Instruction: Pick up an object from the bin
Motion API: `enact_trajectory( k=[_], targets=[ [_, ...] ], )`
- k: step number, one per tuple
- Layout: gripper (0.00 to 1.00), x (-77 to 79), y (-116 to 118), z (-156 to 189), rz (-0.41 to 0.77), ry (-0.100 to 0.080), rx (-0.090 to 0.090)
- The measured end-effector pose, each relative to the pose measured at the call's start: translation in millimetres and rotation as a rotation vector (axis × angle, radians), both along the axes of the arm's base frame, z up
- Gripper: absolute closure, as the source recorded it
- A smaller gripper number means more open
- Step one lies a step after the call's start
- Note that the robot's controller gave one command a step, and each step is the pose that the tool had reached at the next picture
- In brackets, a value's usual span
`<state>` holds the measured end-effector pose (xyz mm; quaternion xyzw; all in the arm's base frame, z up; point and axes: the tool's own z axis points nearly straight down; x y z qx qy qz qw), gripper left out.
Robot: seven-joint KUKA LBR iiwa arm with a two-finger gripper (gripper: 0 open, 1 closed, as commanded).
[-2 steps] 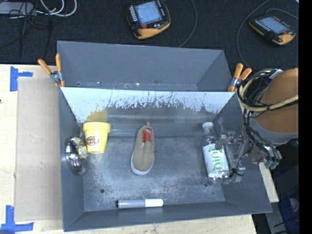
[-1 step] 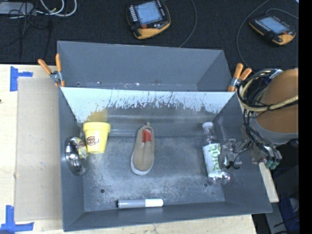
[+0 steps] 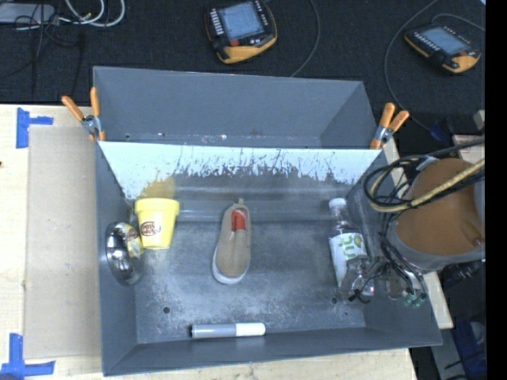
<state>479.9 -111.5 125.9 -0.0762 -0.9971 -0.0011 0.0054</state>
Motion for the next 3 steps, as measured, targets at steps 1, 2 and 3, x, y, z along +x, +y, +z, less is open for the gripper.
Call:
enact_trajectory(
  k=[1, 2, 3],
  targets=[
    [1.00, 1.9, 0.5, 2.6, 0.006, -0.006, -0.002],
    [1.00, -7.6, 11.2, -57.3, 0.003, 0.002, 0.005],
    [1.00, -6.6, 9.5, -54.9, 0.005, -0.002, 0.001]
  ],
)
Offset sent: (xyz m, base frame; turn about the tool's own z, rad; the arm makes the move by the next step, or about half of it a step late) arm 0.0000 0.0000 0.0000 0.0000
